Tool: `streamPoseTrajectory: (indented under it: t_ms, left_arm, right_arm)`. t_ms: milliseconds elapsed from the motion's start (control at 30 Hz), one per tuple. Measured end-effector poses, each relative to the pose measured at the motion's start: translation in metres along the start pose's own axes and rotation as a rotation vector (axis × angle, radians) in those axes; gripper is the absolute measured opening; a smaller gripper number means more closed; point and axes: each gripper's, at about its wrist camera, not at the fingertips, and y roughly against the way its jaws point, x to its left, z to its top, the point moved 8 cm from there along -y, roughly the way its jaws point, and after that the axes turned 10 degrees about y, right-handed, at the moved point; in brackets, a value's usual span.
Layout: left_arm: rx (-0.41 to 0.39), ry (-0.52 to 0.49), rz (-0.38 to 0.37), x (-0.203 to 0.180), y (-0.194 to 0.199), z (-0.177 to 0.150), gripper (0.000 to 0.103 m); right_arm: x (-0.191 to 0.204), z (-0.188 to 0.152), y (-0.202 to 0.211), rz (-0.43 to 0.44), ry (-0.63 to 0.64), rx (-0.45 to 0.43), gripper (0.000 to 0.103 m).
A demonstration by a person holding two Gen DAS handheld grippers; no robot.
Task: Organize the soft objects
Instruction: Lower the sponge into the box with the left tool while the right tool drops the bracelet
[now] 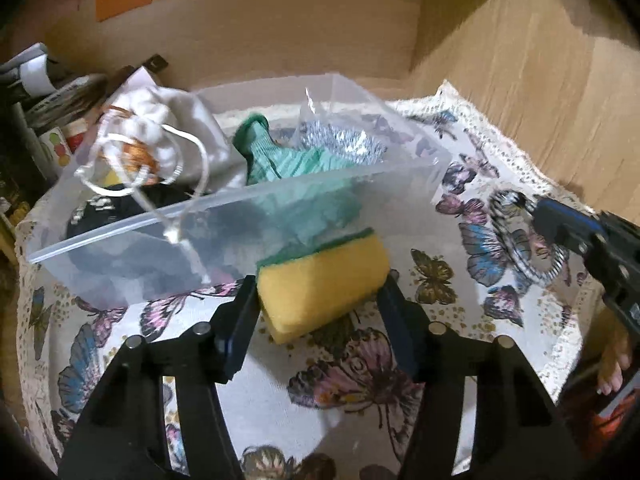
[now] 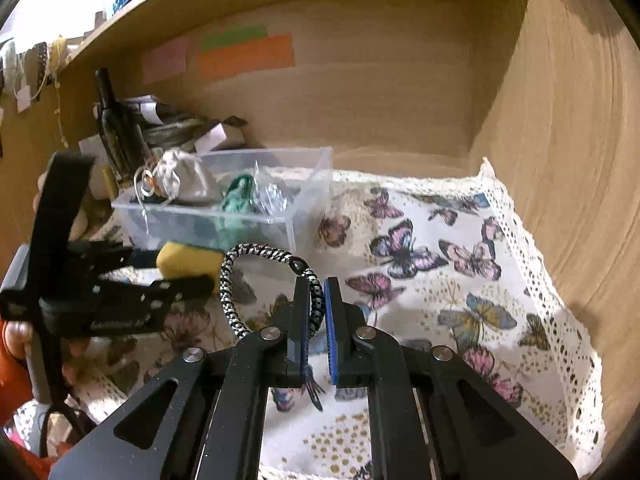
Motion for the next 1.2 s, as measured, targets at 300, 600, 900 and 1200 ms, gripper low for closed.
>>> streamPoseTrajectory:
  t_ms: [300,600,900,1200]
  left_arm:
    - [-0.160,-0.026,-0.004,0.006,0.057,0.025,0.059]
    - [-0.214,0.013,-0.006,0.020,0.060,0.060,0.059]
    - [-0.157,0.047,0.002,0.027,0.019,0.072,0.059]
    - [-0.135,0.043,-0.018,0.029,0.006,0.067,0.071]
  right_arm:
    - [0.008,0.037,-0.005,0.002,0.028,-0.065,0.007]
    - [0.021,0.079,-0.025,-0.005,0.086,-0.098,0.007]
    - [0.029,0.084,-0.070,-0.018,0.077,-0.023,0.007]
    - [0.022,0.065,-0.100,0.004,0.037,0.079,0.009]
